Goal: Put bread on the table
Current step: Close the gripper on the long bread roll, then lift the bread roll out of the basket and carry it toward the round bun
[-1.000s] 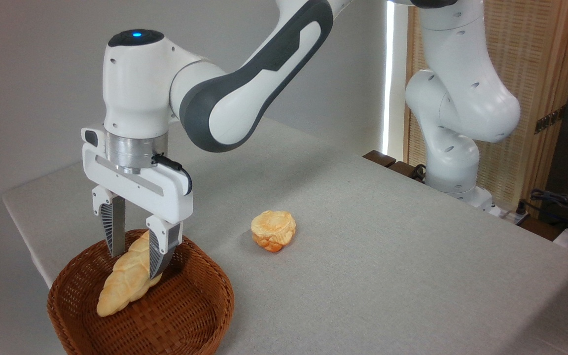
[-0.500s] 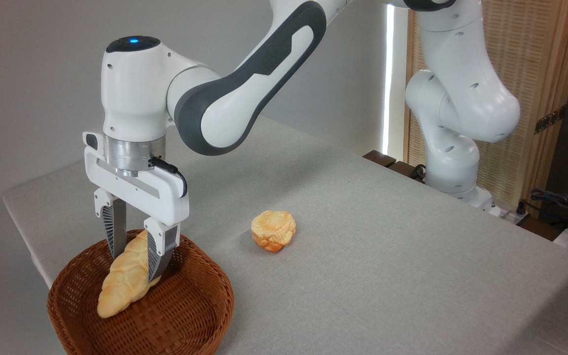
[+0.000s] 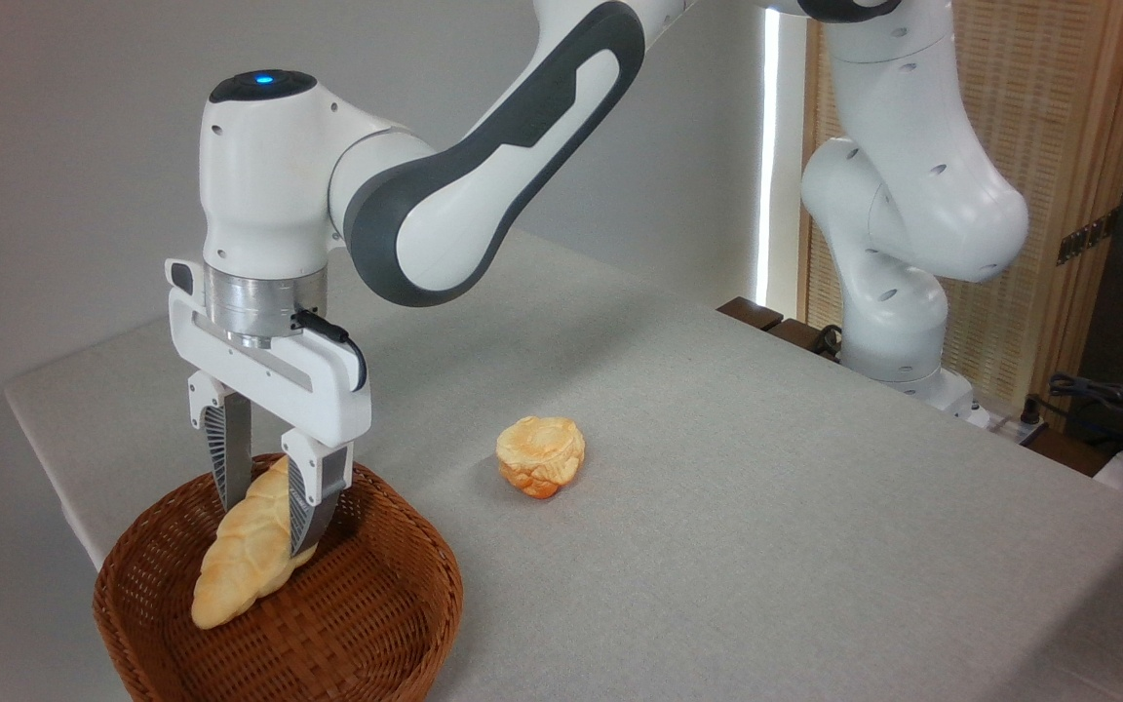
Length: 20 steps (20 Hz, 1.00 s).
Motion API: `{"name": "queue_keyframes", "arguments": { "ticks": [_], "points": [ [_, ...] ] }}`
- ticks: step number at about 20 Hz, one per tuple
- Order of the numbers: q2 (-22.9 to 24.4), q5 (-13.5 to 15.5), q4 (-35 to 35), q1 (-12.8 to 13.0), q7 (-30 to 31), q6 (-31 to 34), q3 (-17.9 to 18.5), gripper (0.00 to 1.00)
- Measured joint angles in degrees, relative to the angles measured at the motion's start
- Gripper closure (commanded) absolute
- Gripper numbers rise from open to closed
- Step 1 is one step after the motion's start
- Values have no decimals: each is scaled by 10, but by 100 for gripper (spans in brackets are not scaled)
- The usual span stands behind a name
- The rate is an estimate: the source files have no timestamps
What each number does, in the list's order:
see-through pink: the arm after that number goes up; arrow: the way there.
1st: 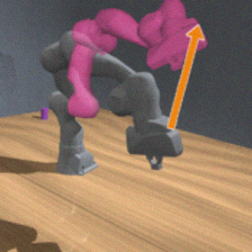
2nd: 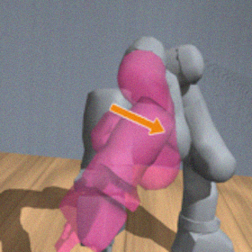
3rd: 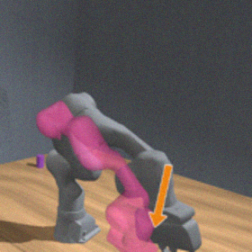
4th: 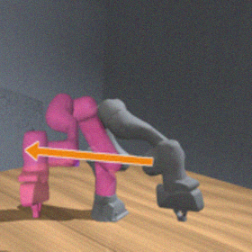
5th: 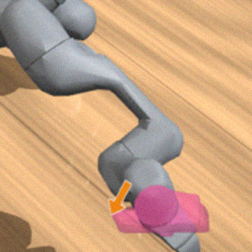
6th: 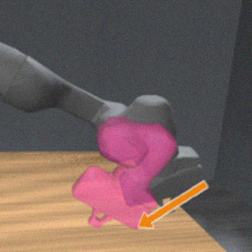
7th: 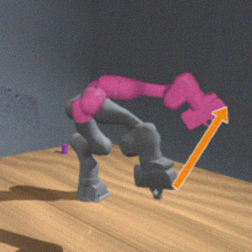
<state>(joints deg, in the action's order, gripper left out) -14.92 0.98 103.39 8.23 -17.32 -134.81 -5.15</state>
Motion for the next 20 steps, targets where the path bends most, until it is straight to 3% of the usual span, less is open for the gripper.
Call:
{"name": "queue_keyframes", "arguments": {
  "ticks": [10, 14, 20],
  "points": [
    [7, 0, -4, -3, 0, 0, 2, 58],
    [32, 0, -6, -4, 0, 6, 4, 56],
    [97, 0, -6, -5, -15, 122, 5, 53]
  ]
}}
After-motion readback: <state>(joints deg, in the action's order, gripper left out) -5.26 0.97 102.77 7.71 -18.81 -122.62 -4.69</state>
